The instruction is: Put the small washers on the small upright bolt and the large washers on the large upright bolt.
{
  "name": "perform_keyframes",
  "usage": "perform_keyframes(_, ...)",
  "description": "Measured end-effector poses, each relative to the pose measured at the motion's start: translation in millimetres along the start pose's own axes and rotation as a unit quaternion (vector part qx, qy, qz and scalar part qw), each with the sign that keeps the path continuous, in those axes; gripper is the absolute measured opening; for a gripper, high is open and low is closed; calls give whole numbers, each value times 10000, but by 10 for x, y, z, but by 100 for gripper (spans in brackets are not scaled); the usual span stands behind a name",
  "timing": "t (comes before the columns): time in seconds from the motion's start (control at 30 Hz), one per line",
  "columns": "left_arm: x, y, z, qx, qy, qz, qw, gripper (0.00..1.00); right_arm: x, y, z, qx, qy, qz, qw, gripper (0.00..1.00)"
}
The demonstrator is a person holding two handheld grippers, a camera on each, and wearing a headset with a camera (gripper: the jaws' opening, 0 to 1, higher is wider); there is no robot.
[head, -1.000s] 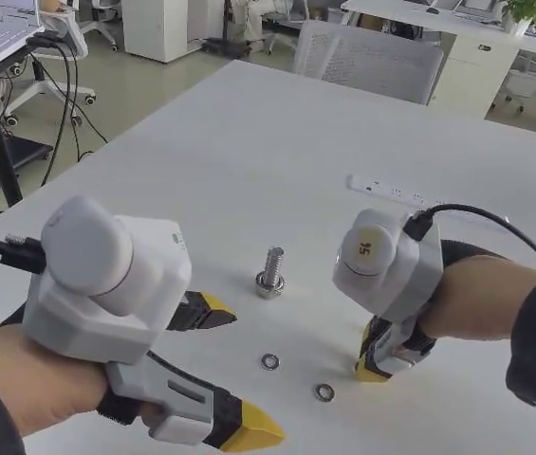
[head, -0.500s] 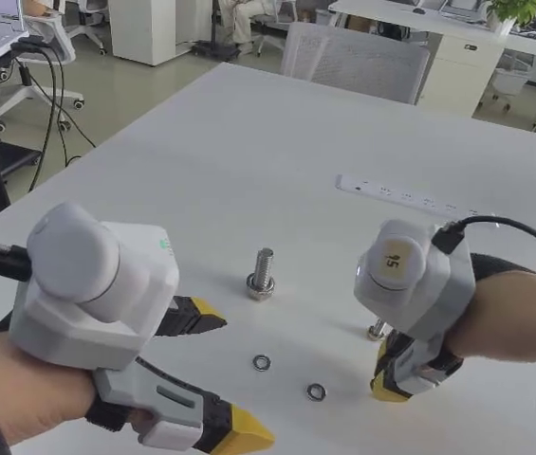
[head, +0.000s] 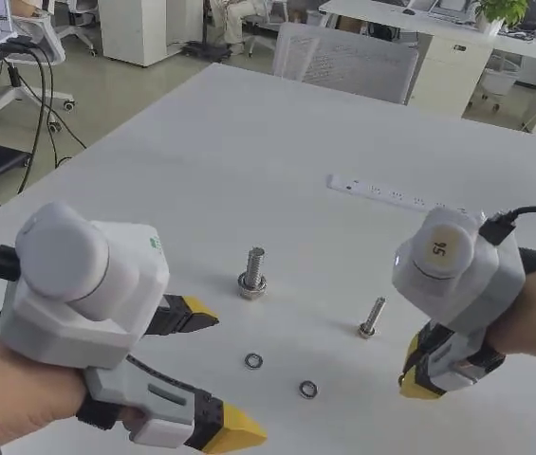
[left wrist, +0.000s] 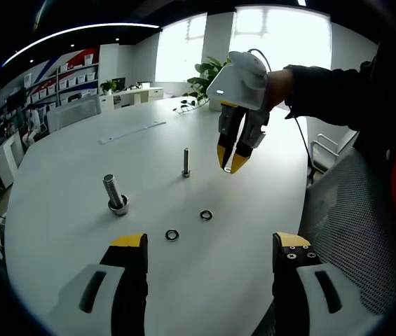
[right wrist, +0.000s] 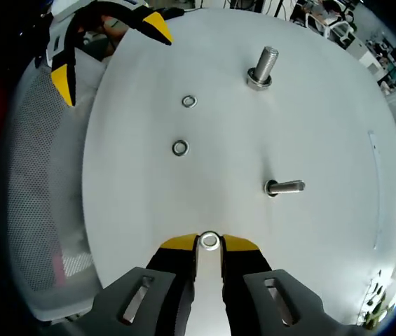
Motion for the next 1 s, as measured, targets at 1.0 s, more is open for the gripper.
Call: perform_keyframes(1.0,-2,-29,25,-12,32,33,10000,72,423,342,549,149,-473,345,9982,14)
Point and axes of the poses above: the centre of the closed fingertips' face, and the gripper's own axes: z roughly backward along the fingers, x roughly to its right, y roughly out of its top, the point moved 1 cm from there along z, roughly backward along the fingers, and after that the axes turned 6 degrees about z, right-handed, at the moved point
